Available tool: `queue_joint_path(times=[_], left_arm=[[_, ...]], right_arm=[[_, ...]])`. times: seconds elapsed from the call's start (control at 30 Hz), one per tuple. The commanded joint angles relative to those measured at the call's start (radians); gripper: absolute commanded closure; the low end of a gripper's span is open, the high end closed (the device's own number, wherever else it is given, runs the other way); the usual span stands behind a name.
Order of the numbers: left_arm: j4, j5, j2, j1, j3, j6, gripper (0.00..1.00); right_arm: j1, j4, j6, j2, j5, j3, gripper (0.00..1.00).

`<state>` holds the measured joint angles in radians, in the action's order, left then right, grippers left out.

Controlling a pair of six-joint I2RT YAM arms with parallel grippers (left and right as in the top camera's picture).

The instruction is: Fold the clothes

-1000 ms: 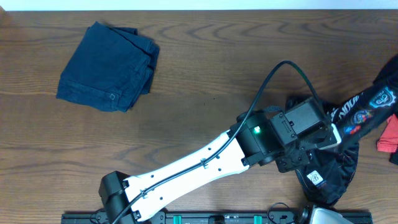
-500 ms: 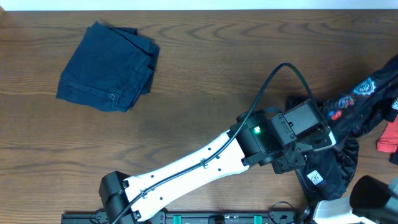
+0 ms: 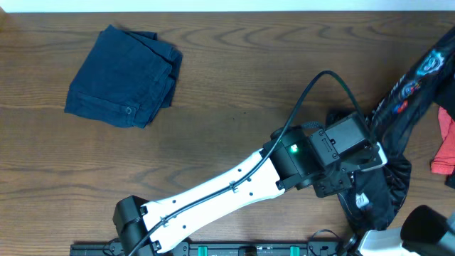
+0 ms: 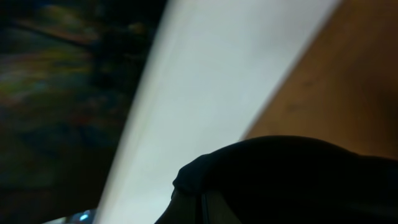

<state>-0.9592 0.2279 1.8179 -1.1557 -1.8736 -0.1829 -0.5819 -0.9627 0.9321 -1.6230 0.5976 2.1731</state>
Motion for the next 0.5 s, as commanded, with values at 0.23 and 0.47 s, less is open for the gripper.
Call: queue_joint_path(times=[0.23, 0.47], left_arm=[[0.054, -0.013, 0.006, -0.002, -0.006, 0.021, 0.62], [0.030, -0.012, 0.006, -0.003, -0.006, 0.025, 0.62]], right_arm=[[0.080, 0.050, -0.366, 0.159, 0.000, 0.046, 0.99], [0.158, -0.026, -0.949, 0.179, -0.019, 0.046, 0.99]])
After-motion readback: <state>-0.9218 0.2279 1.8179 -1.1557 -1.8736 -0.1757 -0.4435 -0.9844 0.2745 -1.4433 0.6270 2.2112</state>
